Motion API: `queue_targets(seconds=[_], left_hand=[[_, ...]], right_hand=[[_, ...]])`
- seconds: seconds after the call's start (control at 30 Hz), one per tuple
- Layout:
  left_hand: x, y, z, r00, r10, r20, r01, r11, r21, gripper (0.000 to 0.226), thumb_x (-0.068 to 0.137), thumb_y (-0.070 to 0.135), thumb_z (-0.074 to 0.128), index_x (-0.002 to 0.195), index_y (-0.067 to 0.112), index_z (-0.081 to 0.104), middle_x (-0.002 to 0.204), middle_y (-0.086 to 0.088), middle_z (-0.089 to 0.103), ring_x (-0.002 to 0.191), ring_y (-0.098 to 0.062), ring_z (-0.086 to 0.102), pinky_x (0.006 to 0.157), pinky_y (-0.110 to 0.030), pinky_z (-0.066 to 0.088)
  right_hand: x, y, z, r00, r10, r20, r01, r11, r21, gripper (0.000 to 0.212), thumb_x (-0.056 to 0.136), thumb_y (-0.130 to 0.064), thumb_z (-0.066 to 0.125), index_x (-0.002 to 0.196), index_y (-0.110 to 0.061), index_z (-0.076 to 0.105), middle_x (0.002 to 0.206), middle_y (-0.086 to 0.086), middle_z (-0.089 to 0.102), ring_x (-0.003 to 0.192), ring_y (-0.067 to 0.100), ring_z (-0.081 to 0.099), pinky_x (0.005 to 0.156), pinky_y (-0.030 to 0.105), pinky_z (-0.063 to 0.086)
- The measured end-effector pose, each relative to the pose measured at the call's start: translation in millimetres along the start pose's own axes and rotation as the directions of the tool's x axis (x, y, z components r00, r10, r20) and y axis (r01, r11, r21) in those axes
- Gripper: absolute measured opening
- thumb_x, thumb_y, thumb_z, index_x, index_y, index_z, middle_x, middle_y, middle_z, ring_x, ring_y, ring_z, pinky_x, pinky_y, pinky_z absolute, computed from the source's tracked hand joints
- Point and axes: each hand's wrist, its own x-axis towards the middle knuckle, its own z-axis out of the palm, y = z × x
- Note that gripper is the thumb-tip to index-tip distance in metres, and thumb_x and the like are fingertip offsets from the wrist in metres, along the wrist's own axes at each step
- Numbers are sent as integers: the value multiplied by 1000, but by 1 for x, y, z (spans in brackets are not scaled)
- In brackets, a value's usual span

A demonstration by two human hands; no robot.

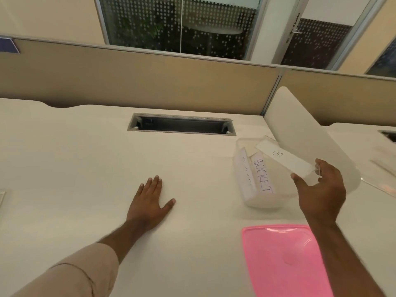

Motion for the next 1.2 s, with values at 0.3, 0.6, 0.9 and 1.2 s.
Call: queue_targets(seconds=[0.3, 0.6, 0.9, 1.2], left_hand=[[1, -1, 2, 1000, -14, -8, 14, 1000, 3, 93, 87, 77, 15, 158, 17, 6, 166, 7, -1, 152, -8, -6, 123, -32, -2], [1, -2, 4, 1000, -17, -16, 17, 1000, 5, 92, 87, 76, 17, 158, 18, 7, 166, 8, 0, 152, -7, -5, 124, -32, -1], [2, -4, 5, 1000, -10, -19, 10, 1000, -3, 94, 87, 78, 15, 158, 18, 7, 166, 9, 0, 152, -6, -5, 124, -31, -1], [0, -1, 0, 1000, -9, -14, 9, 1000, -22, 93, 87, 77, 19, 158, 17, 8, 166, 8, 2, 152, -7, -4, 123, -30, -2]], right_hand=[[-5, 15, 38, 994, -11, 109, 28, 987, -156, 62, 64, -5, 83, 120, -4, 56, 112, 18, 59, 99, 40, 60, 82, 50, 52], [-1, 14, 65, 933, 214, 290, -68, 895, -440, 67, 59, -4, 83, 117, -3, 51, 112, 23, 53, 97, 44, 55, 81, 48, 46], [8, 17, 73, 824, 345, 449, -15, 806, -591, 59, 68, -25, 79, 123, -16, 58, 112, 11, 61, 104, 32, 62, 89, 38, 36], [-2, 19, 71, 887, 255, 385, -60, 890, -452, 37, 77, -30, 74, 110, -14, 68, 102, 10, 67, 97, 32, 64, 91, 39, 31]])
